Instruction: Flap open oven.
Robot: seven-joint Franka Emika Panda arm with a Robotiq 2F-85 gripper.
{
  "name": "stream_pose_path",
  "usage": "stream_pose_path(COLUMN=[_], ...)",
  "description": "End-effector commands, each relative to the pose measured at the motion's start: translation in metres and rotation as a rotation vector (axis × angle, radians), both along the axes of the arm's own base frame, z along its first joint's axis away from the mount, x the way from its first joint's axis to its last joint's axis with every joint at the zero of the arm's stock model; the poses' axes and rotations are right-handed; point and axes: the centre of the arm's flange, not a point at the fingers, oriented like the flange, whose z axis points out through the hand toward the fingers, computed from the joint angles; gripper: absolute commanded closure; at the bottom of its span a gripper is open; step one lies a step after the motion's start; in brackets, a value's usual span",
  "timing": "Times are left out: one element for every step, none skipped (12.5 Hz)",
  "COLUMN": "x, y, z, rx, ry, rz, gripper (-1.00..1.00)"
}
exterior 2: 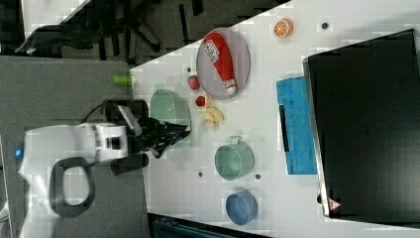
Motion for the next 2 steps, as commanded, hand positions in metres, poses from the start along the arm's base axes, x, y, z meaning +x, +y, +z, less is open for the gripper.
stream_pose_path(x=[-0.005, -0.005], y=[0.0, -0.004], z=[0.058, 0.076], rx=[0.021, 0.021], ry=[-0.015, -0.01], rz=[-0.057, -0.066], gripper=[0.65, 0.65])
